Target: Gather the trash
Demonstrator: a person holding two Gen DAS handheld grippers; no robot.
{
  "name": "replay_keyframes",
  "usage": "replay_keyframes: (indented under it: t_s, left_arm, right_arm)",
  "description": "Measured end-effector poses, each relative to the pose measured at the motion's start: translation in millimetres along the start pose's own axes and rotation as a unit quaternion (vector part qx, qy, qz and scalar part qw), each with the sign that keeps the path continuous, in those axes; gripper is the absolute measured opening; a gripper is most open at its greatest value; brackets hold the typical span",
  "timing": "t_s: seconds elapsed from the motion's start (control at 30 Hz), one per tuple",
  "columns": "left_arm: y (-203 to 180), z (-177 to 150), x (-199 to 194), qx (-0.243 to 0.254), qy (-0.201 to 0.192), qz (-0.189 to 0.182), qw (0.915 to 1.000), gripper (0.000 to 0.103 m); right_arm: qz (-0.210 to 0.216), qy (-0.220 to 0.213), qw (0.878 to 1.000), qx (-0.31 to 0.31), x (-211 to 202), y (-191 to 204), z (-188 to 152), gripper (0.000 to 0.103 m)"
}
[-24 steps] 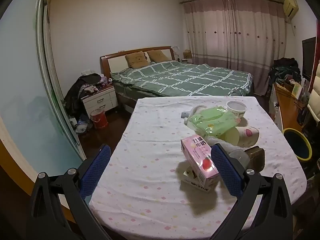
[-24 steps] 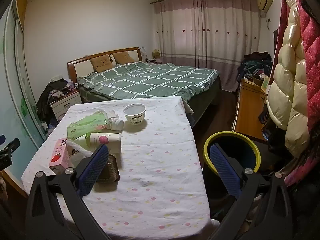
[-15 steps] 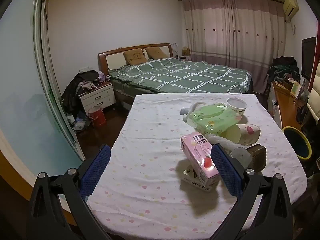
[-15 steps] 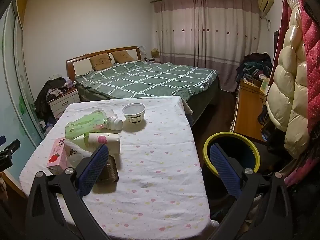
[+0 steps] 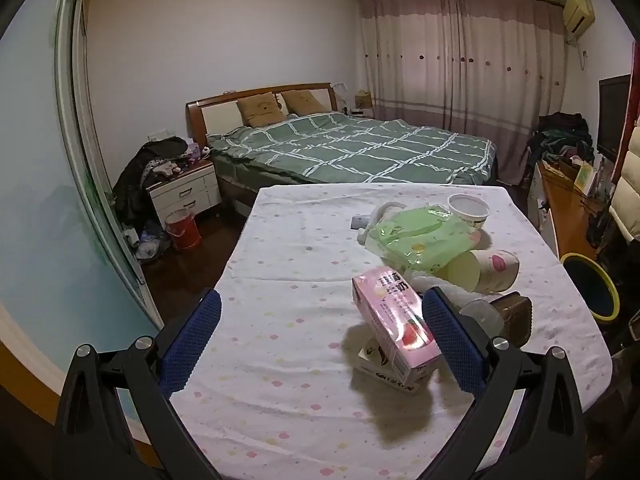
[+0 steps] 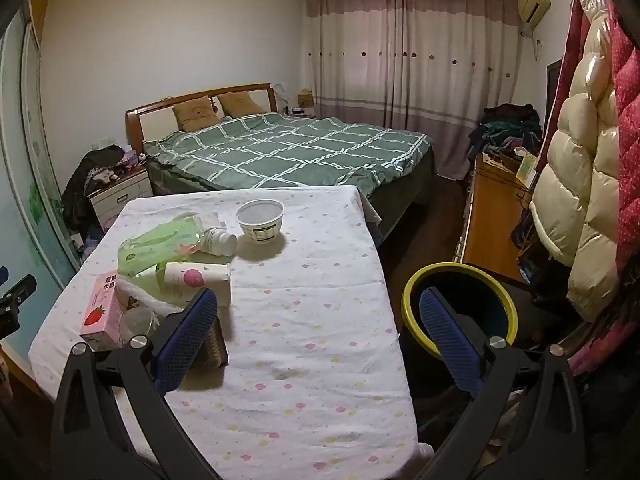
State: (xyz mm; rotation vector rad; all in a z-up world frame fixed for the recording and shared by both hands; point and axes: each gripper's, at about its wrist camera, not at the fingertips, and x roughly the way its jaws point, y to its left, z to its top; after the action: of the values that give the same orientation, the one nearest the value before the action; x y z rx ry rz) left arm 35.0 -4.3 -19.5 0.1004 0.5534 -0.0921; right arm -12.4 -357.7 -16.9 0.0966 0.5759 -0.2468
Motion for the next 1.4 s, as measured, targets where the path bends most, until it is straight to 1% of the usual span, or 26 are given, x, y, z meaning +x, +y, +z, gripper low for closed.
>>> replay_keyframes:
  t_s: [0.2,0.37,0.63,0.9,0.93,1.4]
  left_arm:
    - [-1,3,2,0.004,-0.002,-0.004,1.0000,0.099]
    - [-1,4,5,0.004,-0.001,-0.004,1.0000,0.099]
    - [-2,6,3,0.008,-0.003,0.000,1.0000,0.099]
    - [-6,6,-5,0.012,-0.002,-0.006,0.9999,0.099]
    - [-6,1,-5,0.011,-0.002,-0.006,0.9999,0.099]
    - [-7,2,-14,0.018,-0.007,-0.010,0.9998,0.099]
  right_arm:
    - [0.000,0.007,1.000,0.004,5,-1,1,0.097]
    - [0.009,0.014,1.000,0.002,12,0,2,0.097]
    - [0.020,0.008,1.000,0.004,13,4,1,0.097]
    - [0.028,0.010,1.000,0.003,13,7,-3,0.097]
    - [0.028,0.008,1.000,0.003,12,7,-3,0.097]
    - [0.026,0.002,1.000,0.008,6,4,-3,0.097]
